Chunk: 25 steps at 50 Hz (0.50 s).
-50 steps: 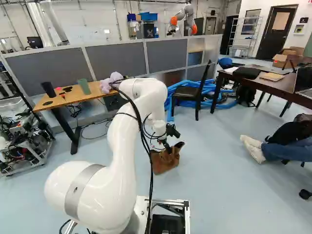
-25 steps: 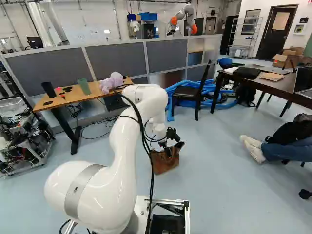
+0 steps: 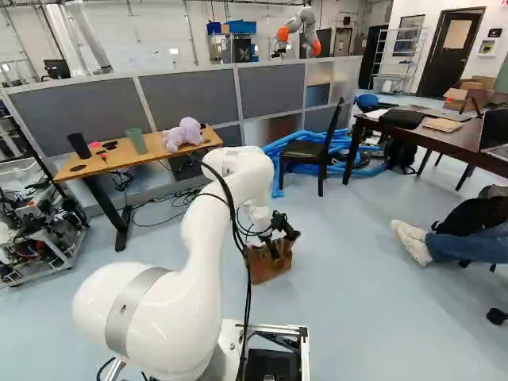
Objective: Pick up the bag on the ground and place it on the table
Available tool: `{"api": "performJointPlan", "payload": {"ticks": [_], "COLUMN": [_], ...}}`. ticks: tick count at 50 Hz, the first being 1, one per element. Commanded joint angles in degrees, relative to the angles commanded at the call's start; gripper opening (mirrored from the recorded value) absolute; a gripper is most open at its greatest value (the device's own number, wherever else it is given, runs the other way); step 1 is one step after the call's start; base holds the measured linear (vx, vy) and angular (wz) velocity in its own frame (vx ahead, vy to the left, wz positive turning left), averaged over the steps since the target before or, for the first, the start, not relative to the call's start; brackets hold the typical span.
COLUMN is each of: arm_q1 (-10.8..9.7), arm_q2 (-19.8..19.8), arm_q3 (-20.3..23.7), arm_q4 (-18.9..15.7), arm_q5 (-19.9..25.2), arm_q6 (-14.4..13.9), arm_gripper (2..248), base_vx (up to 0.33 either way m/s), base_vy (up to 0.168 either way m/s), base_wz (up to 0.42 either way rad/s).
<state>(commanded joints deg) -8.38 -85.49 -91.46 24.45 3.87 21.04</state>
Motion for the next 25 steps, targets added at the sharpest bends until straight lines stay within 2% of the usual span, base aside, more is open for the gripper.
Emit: {"api": "performJointPlan", "payload": {"ticks": [25], "arm_q1": [0.7], "arm_q2": [-6.5], "arm_q3": [-8.0], "arm_q4": [0.0], "arm_q5": [0.0], "arm_q6": [0.0], "arm_gripper": [247], "base_vx": [0.0], "base_vy": [0.0], "base_wz": [0.0]}}
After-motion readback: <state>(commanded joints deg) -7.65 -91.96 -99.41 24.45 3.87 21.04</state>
